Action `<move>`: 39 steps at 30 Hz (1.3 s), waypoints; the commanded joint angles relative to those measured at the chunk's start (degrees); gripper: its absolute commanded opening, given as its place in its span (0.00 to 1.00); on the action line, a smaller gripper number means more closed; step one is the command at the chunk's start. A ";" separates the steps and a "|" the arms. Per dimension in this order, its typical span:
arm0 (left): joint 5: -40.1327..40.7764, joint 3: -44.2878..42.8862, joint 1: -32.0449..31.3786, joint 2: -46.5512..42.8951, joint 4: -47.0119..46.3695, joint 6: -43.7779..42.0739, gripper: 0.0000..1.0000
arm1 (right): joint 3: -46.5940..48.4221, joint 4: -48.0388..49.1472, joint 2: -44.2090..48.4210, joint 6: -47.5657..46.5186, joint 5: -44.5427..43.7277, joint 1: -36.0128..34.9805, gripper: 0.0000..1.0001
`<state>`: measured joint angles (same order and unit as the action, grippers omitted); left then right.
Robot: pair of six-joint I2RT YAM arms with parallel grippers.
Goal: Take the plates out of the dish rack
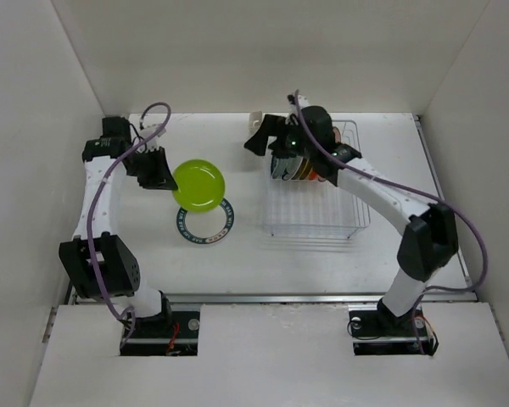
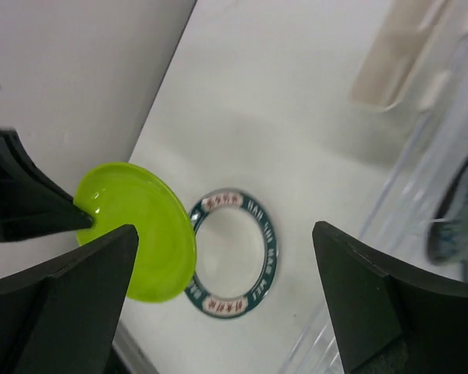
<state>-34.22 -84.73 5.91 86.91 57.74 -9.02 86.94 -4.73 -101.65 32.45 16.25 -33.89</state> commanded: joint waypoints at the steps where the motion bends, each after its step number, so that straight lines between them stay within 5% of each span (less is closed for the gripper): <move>1: 2.31 0.27 5.58 0.27 -8.49 5.31 0.00 | 3.58 -4.38 8.30 0.16 -19.11 0.40 0.99; 5: 4.25 0.27 11.39 3.25 -14.49 8.48 0.00 | 7.01 -16.34 9.54 0.16 -37.82 4.34 0.99; 8: 6.61 -1.92 13.59 7.38 -14.49 9.19 0.00 | 10.35 -24.60 7.35 0.16 -42.86 8.55 0.99; 20: 10.22 -4.22 20.54 20.48 -17.49 9.99 0.00 | 11.15 -29.11 -0.21 -2.29 -39.27 16.93 0.91; 26: 13.64 -4.22 21.24 24.53 -15.03 9.89 0.00 | 11.15 -29.11 -2.94 -2.30 -40.68 16.93 0.72; 29: 13.65 -4.22 21.86 25.94 -13.88 11.82 0.19 | 11.15 -29.11 -4.53 -2.30 -40.68 17.45 0.63; 31: 14.27 -4.22 21.86 25.94 -13.88 11.83 0.23 | 10.62 -29.11 -5.05 -2.92 -40.16 17.45 0.55; 36: 15.41 -3.08 21.86 25.32 -13.35 11.21 0.39 | 10.62 -29.11 -5.76 -4.06 -40.15 17.45 0.14; 39: 14.79 -2.55 21.86 23.40 -12.83 10.16 0.44 | 10.62 -29.63 -3.74 -5.28 -43.14 17.45 0.00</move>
<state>-19.62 -86.76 27.49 113.51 42.87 2.04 97.30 -35.99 -107.68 24.73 -25.04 -16.56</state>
